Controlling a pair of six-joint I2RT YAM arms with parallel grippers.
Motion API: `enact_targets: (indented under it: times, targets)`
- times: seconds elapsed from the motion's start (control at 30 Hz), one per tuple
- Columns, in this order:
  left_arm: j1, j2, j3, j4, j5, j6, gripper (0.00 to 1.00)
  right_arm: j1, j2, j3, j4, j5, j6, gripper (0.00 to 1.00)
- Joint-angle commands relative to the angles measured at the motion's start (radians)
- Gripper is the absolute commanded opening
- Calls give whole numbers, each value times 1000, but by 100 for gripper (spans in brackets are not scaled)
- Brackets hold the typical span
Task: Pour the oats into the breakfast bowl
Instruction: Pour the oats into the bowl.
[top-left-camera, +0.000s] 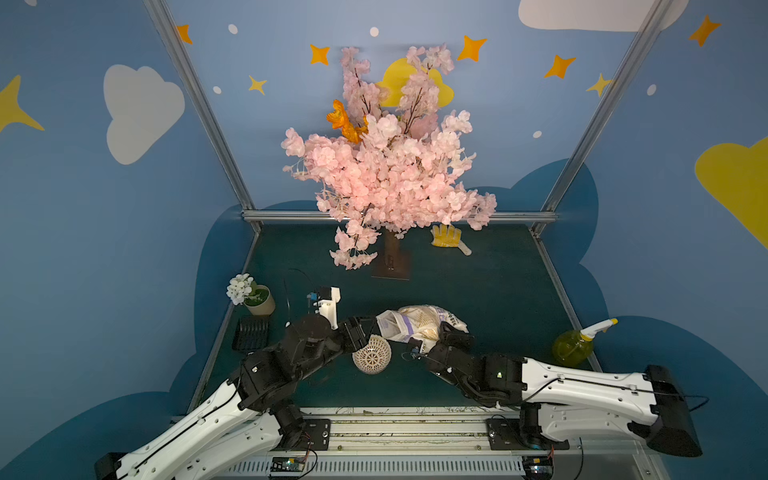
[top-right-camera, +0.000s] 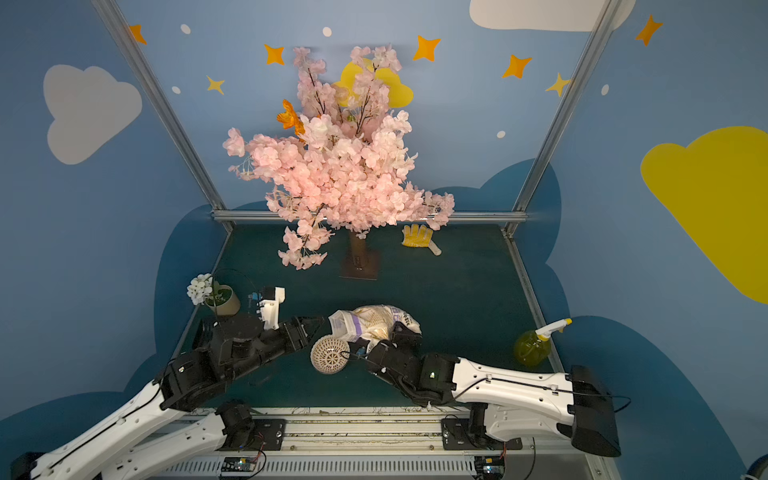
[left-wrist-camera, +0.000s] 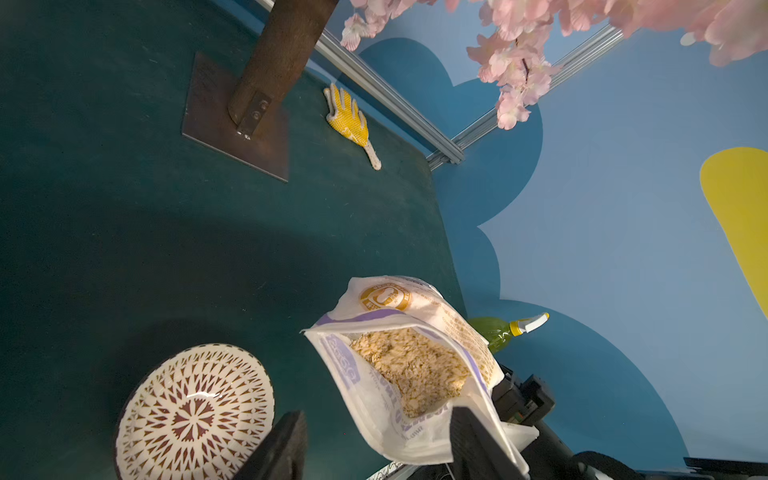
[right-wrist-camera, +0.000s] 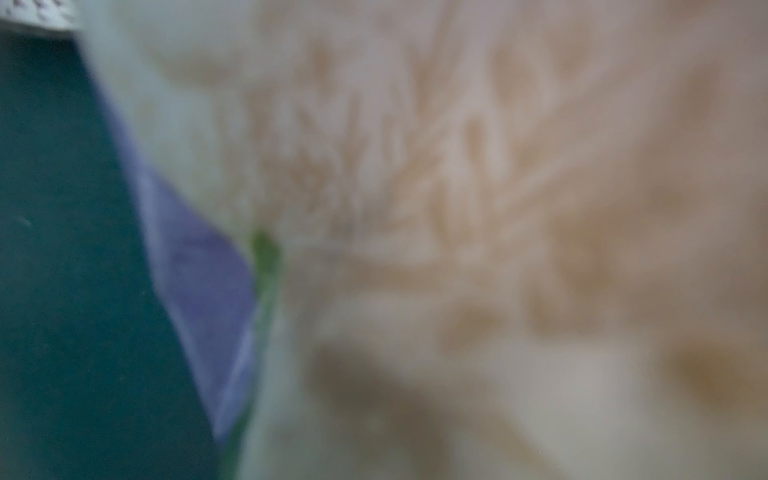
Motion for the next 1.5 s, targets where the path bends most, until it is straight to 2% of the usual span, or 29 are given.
enact_targets:
  times: [0.0, 0.23, 0.93, 1.1, 1.47]
  targets:
    - [4, -27, -22, 22, 14, -24, 60, 14, -13, 42, 32, 125, -18, 0]
    - [5, -32, -94, 73, 44, -68, 61, 50, 59, 34, 54, 175, -74, 0]
    - [4, 11, -232, 247, 54, -207, 61, 52, 145, 40, 151, 252, -286, 0]
    - [4, 6, -272, 309, 84, -248, 61, 51, 159, 51, 175, 283, -324, 0]
    - [4, 19, -302, 341, 113, -303, 65, 43, 194, 47, 251, 309, -396, 0]
